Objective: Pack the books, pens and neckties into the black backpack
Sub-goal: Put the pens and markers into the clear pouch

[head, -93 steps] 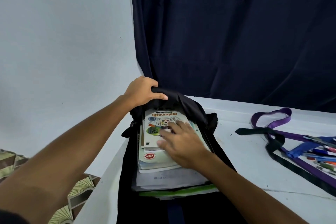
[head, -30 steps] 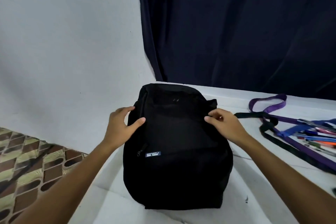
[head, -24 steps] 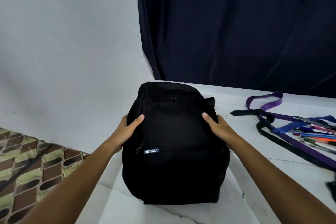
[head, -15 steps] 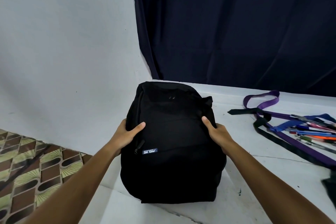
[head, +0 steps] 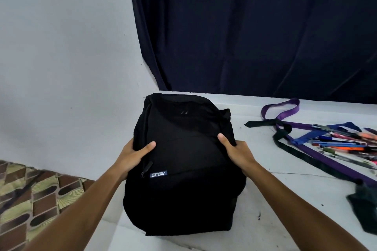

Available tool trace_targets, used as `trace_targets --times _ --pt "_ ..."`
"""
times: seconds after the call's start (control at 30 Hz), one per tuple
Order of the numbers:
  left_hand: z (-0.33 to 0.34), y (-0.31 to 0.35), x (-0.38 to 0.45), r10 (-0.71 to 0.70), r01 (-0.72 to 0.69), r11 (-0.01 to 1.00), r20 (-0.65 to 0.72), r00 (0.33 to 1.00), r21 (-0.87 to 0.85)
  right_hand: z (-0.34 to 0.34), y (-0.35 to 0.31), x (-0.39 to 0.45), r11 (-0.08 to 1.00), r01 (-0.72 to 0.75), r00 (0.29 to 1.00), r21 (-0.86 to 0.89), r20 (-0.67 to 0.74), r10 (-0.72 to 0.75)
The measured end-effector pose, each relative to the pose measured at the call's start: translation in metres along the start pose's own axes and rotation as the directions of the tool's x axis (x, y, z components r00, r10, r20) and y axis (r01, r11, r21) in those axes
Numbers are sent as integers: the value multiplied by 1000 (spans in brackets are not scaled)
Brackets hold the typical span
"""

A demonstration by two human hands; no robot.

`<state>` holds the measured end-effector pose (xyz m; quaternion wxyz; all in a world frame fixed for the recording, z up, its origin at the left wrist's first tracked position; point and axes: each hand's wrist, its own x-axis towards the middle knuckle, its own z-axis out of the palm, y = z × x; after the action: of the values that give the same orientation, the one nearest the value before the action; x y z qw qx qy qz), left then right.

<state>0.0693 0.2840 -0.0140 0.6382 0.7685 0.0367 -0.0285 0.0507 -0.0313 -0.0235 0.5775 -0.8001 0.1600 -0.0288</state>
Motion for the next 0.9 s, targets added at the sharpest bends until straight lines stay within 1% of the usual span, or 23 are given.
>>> trace_targets --times 0.17,0.4,0.6,0.7,0.8,0.9 --pt "16 5 3 1 -1 1000 39 999 -3 -18 9 -5 1000 -16 1000 20 -21 16" --pt "52 13 11 3 -6 1000 118 993 25 -56 20 -15 998 -39 994 54 -97 44" --pt "73 17 14 15 -29 995 158 987 91 -74 33 -19 995 -59 988 82 -136 70" --pt "71 15 16 18 -37 991 141 990 131 -71 34 -20 995 -64 988 71 -134 73" --pt "62 16 18 6 -31 977 119 993 212 -69 36 -18 996 -78 988 37 -129 82" --pt "53 24 22 35 -46 949 42 999 313 -71 37 -17 995 -95 989 15 -113 96"
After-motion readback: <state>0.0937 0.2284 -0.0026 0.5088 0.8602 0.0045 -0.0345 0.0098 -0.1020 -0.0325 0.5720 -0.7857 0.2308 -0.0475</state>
